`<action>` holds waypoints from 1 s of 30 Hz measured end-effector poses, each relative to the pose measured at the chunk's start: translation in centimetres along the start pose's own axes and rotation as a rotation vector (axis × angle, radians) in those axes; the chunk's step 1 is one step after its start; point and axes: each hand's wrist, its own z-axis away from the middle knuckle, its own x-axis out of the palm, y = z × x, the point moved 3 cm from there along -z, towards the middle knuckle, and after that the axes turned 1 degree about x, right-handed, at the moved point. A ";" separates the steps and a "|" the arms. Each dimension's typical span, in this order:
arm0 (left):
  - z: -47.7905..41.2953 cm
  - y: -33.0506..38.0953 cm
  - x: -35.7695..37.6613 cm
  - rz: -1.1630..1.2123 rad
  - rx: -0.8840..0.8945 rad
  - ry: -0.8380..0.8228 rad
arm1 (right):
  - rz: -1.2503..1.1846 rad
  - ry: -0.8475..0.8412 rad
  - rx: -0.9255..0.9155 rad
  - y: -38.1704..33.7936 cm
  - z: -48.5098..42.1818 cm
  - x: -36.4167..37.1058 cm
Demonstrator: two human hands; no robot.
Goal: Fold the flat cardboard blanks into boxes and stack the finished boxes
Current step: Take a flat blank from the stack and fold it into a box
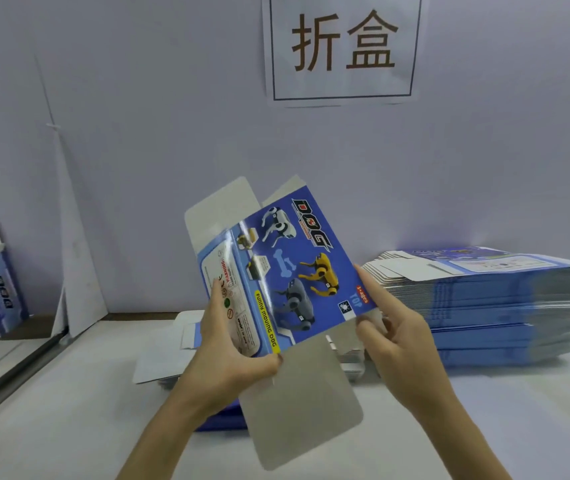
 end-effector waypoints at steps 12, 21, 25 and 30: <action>-0.1 -0.3 0.1 0.599 -0.210 0.169 | 0.233 -0.405 -0.013 1.7 0.8 0.6; 0.0 -0.7 0.7 0.405 -0.181 0.044 | -0.314 0.059 0.419 1.9 0.1 -0.4; -0.1 -1.0 0.6 0.422 -0.168 0.063 | -0.330 0.028 0.449 1.9 0.1 -0.3; -0.2 -0.8 0.1 0.467 -0.127 0.056 | -0.495 -0.058 0.527 2.0 0.0 -0.6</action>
